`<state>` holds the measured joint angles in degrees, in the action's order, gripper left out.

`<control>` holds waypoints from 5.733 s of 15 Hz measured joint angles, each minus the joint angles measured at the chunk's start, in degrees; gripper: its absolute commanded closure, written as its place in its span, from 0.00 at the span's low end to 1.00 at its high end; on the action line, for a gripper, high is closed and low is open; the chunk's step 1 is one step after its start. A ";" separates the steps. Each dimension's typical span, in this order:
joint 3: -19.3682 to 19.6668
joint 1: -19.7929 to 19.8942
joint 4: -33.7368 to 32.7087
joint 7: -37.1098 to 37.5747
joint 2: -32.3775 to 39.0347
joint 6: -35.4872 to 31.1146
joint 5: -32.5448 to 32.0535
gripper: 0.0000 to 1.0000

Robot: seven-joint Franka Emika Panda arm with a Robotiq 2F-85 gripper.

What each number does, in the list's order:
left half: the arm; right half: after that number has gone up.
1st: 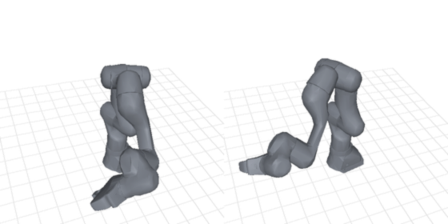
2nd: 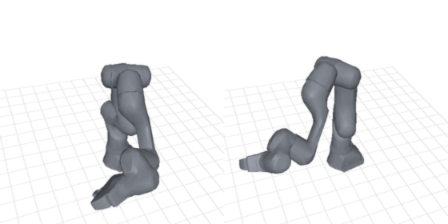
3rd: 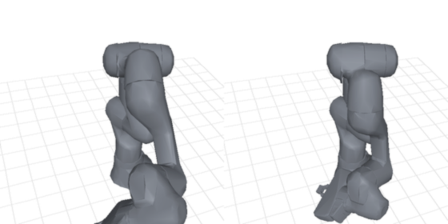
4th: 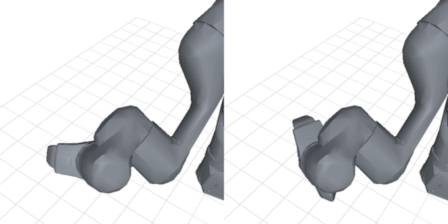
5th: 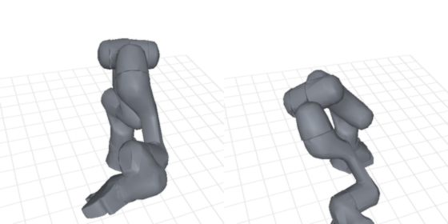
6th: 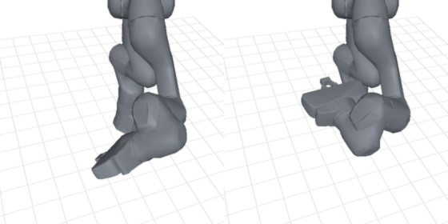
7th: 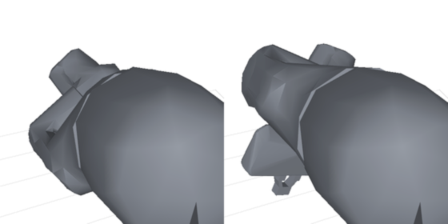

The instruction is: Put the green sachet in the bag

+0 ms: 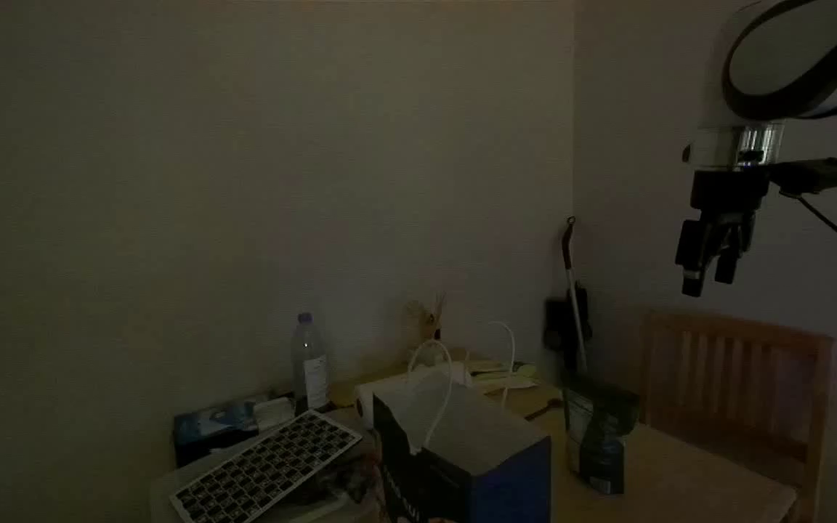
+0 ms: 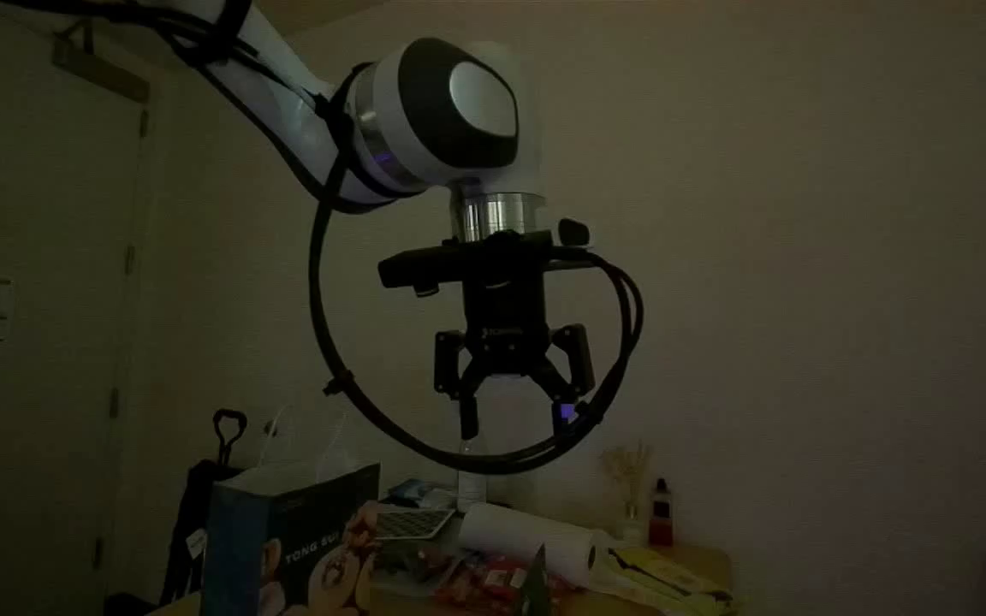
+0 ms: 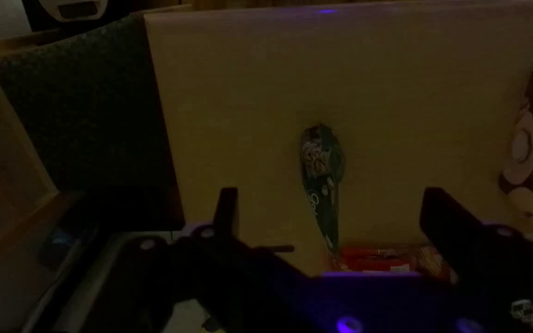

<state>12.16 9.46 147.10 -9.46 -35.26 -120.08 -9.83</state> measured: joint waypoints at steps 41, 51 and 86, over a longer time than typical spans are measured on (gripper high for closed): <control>-6.57 -7.31 -5.45 0.85 27.92 -6.55 6.56 0.00; -5.90 -6.12 -18.99 0.72 39.43 -4.91 2.44 0.00; -6.38 -0.98 -33.05 -4.23 54.74 9.07 10.46 0.92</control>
<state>5.78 8.49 114.05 -13.69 19.48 -111.00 0.63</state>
